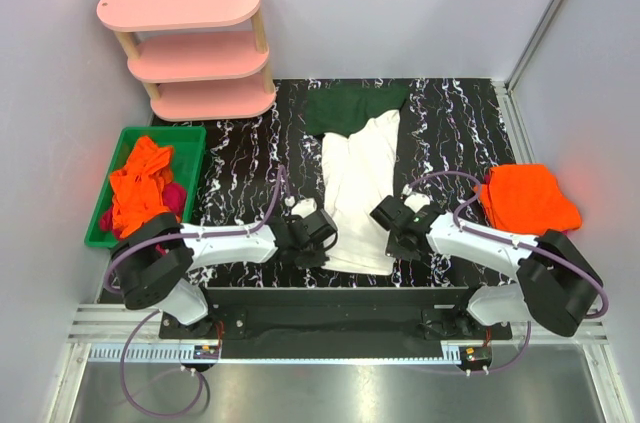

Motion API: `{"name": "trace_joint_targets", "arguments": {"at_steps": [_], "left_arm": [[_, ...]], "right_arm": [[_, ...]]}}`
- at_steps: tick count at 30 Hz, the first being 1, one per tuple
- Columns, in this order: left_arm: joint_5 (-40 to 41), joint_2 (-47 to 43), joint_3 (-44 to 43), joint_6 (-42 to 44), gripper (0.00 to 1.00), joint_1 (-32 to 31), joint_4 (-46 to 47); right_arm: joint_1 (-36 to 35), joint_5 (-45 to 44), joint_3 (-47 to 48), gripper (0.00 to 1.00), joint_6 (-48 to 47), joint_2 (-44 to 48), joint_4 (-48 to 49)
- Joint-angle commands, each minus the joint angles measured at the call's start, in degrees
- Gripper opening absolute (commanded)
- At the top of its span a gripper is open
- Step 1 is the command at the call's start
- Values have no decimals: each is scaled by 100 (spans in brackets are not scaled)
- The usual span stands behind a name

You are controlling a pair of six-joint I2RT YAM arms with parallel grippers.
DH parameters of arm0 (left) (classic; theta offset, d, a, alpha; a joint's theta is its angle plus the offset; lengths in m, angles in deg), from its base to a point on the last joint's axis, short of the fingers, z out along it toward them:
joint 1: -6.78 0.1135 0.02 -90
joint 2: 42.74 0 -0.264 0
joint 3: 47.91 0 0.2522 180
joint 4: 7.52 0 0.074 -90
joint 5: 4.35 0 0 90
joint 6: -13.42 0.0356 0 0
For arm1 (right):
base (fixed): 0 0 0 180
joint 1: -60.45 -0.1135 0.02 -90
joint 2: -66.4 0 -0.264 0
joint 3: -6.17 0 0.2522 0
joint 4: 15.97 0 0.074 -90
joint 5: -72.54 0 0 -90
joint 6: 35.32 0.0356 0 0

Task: Fold and stack the t-shirts
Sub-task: Grab the bottom of the folded rectangular tshirt with both arms

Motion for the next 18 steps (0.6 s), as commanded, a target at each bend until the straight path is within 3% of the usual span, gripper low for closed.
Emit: {"name": "trace_joint_targets", "arguments": {"at_steps": [1, 8, 10, 11, 13, 14, 15, 17, 18], "left_arm": [[197, 34, 347, 1, 0, 103, -1113], [320, -247, 400, -26, 0, 121, -1246], [355, -282, 330, 79, 7, 121, -1254], [373, -291, 295, 132, 18, 121, -1254], [382, -309, 163, 307, 30, 121, -1219], [408, -317, 119, 369, 38, 121, -1219], [426, -344, 84, 413, 59, 112, -1219], [513, -466, 13, 484, 77, 112, -1219], [549, -510, -4, 493, 89, 103, -1202]], "right_arm": [[34, -359, -44, 0, 458, 233, -647], [43, -570, -79, 1, 678, 717, -911], [34, -553, -10, 6, 582, 708, -903], [34, -527, 26, 14, 477, 708, -894], [34, -509, 96, 27, 319, 786, -762], [34, -500, 123, 39, 196, 830, -710], [34, -500, 140, 47, 151, 892, -666], [34, -492, 176, 60, 29, 1033, -595], [34, -474, 184, 62, 2, 1042, -525]]}}
